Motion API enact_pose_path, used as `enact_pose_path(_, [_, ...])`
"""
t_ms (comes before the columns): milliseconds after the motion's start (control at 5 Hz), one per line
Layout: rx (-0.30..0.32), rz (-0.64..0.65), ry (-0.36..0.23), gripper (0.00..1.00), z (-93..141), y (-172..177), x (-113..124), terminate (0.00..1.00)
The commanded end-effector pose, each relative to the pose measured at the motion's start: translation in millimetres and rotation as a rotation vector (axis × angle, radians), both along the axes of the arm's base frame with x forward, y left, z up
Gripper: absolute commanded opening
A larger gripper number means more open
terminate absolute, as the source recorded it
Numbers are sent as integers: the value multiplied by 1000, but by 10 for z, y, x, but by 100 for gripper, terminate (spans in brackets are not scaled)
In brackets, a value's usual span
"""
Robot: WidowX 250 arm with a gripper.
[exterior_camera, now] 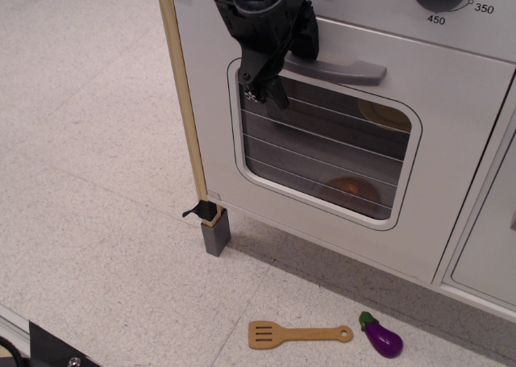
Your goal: Open oven
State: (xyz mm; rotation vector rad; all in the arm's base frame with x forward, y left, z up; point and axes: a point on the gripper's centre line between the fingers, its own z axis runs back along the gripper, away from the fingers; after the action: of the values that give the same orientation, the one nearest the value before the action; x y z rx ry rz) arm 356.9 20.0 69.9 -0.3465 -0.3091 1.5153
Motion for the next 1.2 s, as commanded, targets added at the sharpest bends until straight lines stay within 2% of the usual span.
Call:
enact_pose_path(0, [6,-32,49,100,-21,259,-196,0])
enact_pose_path(400, [50,-104,89,100,-56,470,-537,0])
enact_pose_path(600, [84,-114,101,100,46,557,-673,0])
enact_pose_path(800, [128,-202,124,100,262,569,-698,0])
enact_pose_path(1000, [166,-331,117,100,711,376,-650,0])
